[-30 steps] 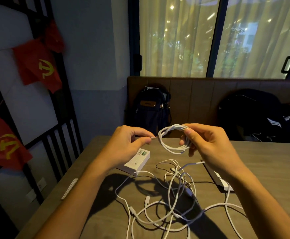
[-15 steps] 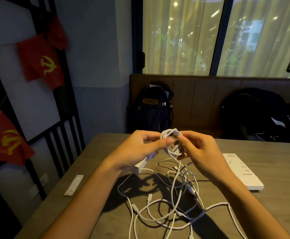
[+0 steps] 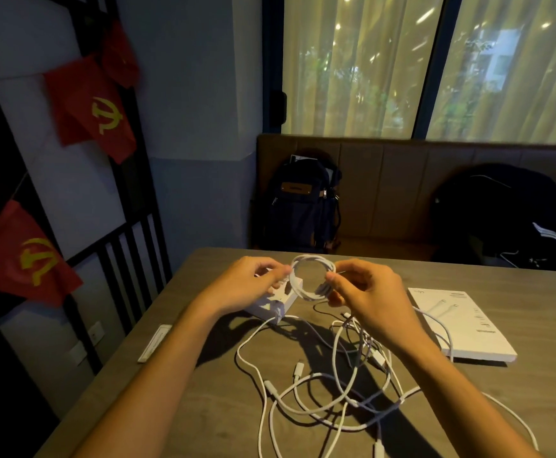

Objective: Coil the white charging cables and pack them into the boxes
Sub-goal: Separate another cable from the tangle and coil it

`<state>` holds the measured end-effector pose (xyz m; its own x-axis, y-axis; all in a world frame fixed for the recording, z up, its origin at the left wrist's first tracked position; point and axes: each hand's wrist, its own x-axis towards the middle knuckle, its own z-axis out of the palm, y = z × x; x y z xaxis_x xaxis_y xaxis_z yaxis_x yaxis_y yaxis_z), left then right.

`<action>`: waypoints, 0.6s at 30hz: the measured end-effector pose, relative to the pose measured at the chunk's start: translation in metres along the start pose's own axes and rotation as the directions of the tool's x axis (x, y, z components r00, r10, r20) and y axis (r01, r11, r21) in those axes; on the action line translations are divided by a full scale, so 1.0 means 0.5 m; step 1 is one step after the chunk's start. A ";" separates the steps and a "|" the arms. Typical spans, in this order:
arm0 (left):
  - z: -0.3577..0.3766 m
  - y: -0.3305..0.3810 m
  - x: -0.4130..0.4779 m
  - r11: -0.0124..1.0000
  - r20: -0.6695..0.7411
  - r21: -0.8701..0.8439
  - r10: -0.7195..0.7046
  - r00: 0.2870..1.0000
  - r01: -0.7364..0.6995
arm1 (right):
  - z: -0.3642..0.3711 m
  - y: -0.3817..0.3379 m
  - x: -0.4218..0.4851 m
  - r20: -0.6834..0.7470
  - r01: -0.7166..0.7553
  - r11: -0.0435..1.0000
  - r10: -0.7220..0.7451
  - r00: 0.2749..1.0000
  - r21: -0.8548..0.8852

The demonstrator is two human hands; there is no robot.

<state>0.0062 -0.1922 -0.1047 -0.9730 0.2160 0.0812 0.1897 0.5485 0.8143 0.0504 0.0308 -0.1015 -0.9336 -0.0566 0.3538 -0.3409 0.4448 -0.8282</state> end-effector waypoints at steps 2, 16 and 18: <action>-0.016 -0.034 0.011 0.993 -0.056 -0.033 -0.114 0.992 0.112 | -0.004 -0.004 0.007 -0.041 0.015 1.000 -0.015 0.999 0.013; 0.040 -0.110 0.034 0.844 -0.131 0.369 -0.367 0.921 0.389 | 0.001 0.007 0.013 -0.042 0.038 0.999 -0.039 0.998 -0.005; 0.025 -0.113 0.033 0.900 -0.048 0.297 -0.321 0.946 0.320 | 0.000 0.012 0.015 -0.046 0.033 0.999 -0.033 0.998 -0.010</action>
<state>-0.0190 -0.2095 -0.1565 -0.9876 -0.0099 -0.1569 -0.1015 0.8023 0.5882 0.0413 0.0330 -0.1039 -0.9158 -0.0304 0.4005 -0.3701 0.4513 -0.8120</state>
